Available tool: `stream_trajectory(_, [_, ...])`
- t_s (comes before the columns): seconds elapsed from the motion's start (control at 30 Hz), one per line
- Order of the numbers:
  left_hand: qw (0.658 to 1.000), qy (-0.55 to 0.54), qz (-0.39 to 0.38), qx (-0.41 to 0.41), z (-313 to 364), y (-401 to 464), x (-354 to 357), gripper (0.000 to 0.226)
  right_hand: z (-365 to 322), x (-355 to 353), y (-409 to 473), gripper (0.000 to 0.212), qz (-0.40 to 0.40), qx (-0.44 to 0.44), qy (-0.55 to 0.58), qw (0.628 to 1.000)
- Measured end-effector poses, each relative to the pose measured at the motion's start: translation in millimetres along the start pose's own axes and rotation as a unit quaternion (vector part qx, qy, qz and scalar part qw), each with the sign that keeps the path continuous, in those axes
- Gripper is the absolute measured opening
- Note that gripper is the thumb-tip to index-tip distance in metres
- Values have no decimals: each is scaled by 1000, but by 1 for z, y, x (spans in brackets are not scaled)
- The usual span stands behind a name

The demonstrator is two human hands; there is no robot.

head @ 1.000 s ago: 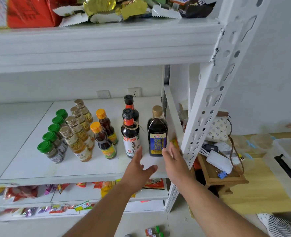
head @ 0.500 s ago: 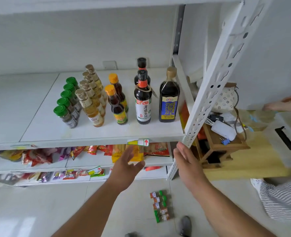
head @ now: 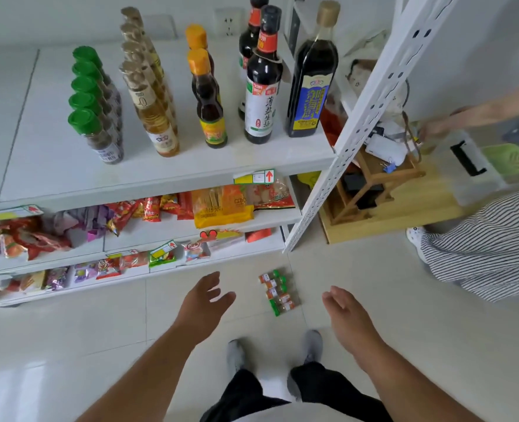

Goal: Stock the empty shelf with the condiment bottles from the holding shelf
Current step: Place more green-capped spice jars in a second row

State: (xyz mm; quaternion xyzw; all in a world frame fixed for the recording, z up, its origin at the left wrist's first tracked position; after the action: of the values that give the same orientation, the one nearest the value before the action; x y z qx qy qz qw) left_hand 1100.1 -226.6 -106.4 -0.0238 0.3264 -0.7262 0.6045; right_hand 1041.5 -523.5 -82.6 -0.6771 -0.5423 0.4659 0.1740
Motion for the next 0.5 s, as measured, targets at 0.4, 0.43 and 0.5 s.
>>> stream_trajectory(0.4, [994, -21, -1, -110, -31, -24, 65, 67, 42, -14, 47, 53, -71, -24, -164, 984])
stream_trajectory(0.43, [991, -24, 11, -129, -35, -26, 71, 66, 43, -16, 58, 54, -81, -31, -181, 980])
stream_trajectory(0.5, [985, -22, 40, -165, -45, -31, 87, 65, 45, -21, 82, 54, -97, -47, -215, 971])
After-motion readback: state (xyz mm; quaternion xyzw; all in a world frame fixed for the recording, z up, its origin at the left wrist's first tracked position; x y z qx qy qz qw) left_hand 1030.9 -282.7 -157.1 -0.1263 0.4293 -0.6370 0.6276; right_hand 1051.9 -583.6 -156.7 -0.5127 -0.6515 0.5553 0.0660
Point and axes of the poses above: each hand's wrist, its own y-axis towards the middle knuckle, its own x-axis out of the palm, z = x × y, the point moved 2 cm from there along y, towards the middle knuckle, and after that the axes turned 8 degrees about x, right-handed, at the moved point
